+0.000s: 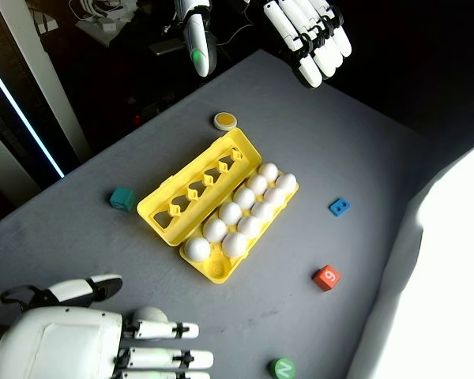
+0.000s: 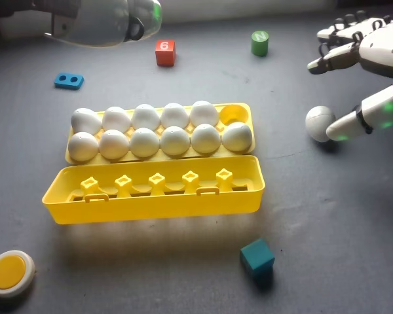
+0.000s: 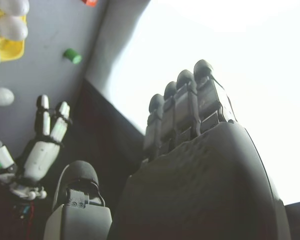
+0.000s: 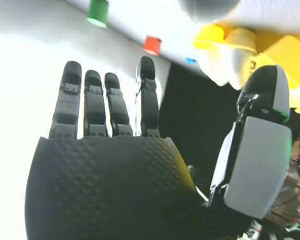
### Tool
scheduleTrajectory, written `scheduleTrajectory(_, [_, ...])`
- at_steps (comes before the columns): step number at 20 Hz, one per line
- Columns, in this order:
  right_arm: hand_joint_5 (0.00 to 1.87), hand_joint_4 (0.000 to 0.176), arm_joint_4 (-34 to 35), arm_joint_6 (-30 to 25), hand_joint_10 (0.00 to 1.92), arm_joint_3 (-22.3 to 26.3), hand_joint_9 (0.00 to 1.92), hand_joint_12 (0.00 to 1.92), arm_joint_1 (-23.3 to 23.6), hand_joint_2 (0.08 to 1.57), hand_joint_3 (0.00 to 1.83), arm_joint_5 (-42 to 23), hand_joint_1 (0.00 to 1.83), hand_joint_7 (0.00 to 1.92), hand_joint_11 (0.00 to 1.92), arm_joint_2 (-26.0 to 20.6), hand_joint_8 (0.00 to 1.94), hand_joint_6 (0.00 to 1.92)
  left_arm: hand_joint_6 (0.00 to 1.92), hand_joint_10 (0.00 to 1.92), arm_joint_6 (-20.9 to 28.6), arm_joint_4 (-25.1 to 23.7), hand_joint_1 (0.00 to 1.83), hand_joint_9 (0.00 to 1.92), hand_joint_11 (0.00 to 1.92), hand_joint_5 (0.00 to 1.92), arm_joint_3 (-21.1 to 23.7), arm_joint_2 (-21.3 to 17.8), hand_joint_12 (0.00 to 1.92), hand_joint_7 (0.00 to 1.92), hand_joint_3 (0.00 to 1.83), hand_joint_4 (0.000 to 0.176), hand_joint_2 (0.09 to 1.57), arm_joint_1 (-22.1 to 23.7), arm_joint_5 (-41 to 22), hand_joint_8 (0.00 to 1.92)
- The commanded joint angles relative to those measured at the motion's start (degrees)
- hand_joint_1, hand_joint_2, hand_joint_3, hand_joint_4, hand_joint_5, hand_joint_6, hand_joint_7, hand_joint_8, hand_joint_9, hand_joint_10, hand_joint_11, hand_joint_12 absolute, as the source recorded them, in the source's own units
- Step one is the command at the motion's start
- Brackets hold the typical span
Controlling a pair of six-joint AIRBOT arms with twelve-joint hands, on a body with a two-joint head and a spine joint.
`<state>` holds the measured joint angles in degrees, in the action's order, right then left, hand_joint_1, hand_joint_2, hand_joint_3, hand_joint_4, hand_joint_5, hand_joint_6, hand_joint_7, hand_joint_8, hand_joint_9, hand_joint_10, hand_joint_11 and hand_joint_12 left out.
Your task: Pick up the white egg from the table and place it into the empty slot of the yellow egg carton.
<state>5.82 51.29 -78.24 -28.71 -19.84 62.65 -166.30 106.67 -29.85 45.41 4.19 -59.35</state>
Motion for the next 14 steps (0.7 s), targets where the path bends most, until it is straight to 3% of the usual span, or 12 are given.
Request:
scheduleTrajectory(1, [0.42, 0.087, 1.3, 0.0, 0.0, -0.4, 0.0, 0.18, 0.7, 0.77, 0.0, -4.5, 0.57, 0.0, 0.0, -0.1, 0.0, 0.0, 0.0, 0.0, -0.3, -5.3, 0.0, 0.1, 0.0, 0.13, 0.2, -0.3, 0.18, 0.12, 0.0, 0.0, 1.17, 0.8, 1.2, 0.0])
scheduleTrajectory(2, [0.42, 0.072, 3.1, 0.0, 0.0, -0.4, 0.0, 0.14, 0.5, 0.78, 0.0, -3.5, 0.59, 0.0, 0.0, 0.1, 0.0, 0.0, 0.0, 0.0, -0.3, -5.3, 0.0, 0.09, 0.0, 0.11, 0.2, -0.3, 0.16, 0.11, 0.0, 0.0, 1.17, 0.8, 1.4, 0.0])
scheduleTrajectory(3, [0.4, 0.088, 4.1, 0.0, 0.0, -0.4, 0.0, 0.2, 0.4, 0.78, 0.0, -3.0, 0.55, 0.0, 0.0, 0.2, 0.0, 0.0, 0.0, 0.0, -0.3, -5.3, 0.0, 0.08, 0.0, 0.09, 0.2, -0.3, 0.12, 0.09, 0.0, 0.0, 1.17, 0.8, 1.4, 0.0])
scheduleTrajectory(4, [0.4, 0.082, 6.0, 0.3, 0.0, -0.4, 0.0, 0.21, 0.3, 0.77, 0.0, -2.3, 0.57, 0.0, 0.0, 0.5, 0.0, 0.0, 0.0, 0.0, -0.3, -5.3, 0.0, 0.08, 0.0, 0.1, 0.2, -0.3, 0.11, 0.1, 0.0, 0.0, 1.17, 0.8, 1.4, 0.0])
scheduleTrajectory(6, [0.43, 0.086, 10.2, 2.5, 0.0, -0.4, 0.0, 0.19, 0.4, 0.77, 0.0, -1.4, 0.59, 0.0, 0.0, 1.0, 0.0, 0.01, 0.0, 0.0, -0.3, -5.3, 0.0, 0.1, 0.0, 0.13, 0.2, -0.3, 0.17, 0.12, 0.0, 0.0, 1.17, 0.8, 1.4, 0.0])
scheduleTrajectory(7, [0.42, 0.102, 10.7, 3.0, 0.0, -0.4, 0.0, 0.23, 0.4, 0.76, 0.0, -1.3, 0.54, 0.0, 0.0, 1.4, 0.0, 0.0, 0.0, 0.0, -0.3, -5.3, 0.0, 0.08, 0.0, 0.11, 0.2, -0.3, 0.14, 0.1, 0.0, 0.0, 1.17, 0.8, 1.4, 0.0])
scheduleTrajectory(10, [0.41, 0.096, 10.9, 4.5, 0.0, -0.6, 0.0, 0.08, 0.6, 0.77, 0.0, -1.3, 0.52, 0.0, 0.0, 2.6, 0.0, 0.0, 0.0, 0.0, -0.3, -5.3, 0.0, 0.07, 0.0, 0.1, 0.2, -0.3, 0.13, 0.08, 0.0, 0.0, 1.17, 0.8, 1.4, 0.0])
scheduleTrajectory(14, [0.38, 0.076, 11.5, 5.1, 0.0, -2.1, 0.0, 0.12, 0.5, 0.77, 0.0, -1.1, 0.51, 0.0, 0.0, 3.8, 0.0, 0.0, 0.0, 0.0, -0.3, -5.2, 0.0, 0.1, 0.0, 0.12, 0.2, -0.3, 0.16, 0.12, 0.0, 0.0, 1.17, 0.8, 1.4, 0.0])
